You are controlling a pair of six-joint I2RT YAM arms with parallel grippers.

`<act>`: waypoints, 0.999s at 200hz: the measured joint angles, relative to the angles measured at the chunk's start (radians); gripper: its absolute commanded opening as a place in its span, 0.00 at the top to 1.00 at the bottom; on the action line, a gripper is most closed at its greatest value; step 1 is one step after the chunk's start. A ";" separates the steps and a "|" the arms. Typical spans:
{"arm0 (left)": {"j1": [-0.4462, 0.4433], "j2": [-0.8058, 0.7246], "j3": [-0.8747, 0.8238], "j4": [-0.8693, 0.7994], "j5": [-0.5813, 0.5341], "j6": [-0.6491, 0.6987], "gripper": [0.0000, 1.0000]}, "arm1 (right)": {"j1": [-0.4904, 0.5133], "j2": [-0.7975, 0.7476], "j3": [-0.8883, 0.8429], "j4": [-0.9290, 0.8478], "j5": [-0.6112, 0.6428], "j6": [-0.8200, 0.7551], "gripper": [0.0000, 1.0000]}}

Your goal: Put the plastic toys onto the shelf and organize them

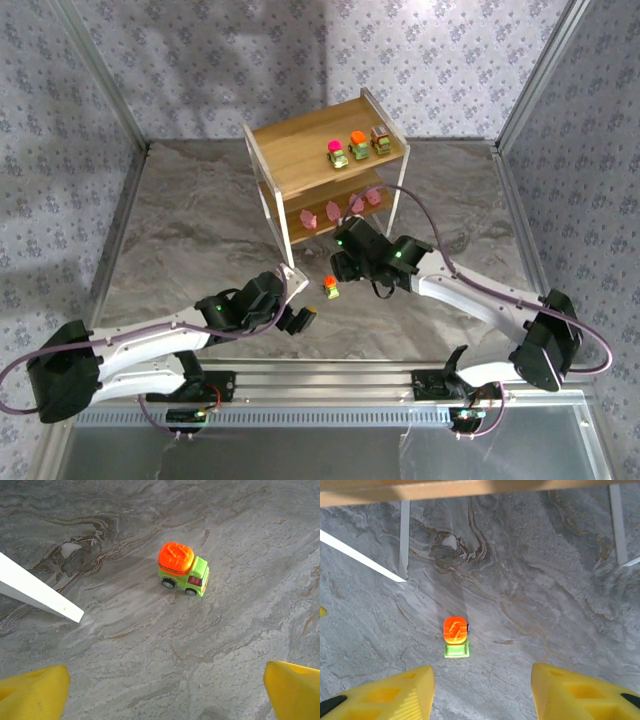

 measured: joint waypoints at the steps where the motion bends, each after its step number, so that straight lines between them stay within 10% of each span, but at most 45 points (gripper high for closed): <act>1: 0.000 0.000 0.000 0.000 0.000 0.000 0.01 | 0.000 0.000 -0.001 0.002 0.000 0.001 0.44; 200: 0.000 -0.036 0.004 -0.028 -0.089 -0.001 0.01 | 0.047 0.154 -0.197 0.280 -0.036 0.095 0.40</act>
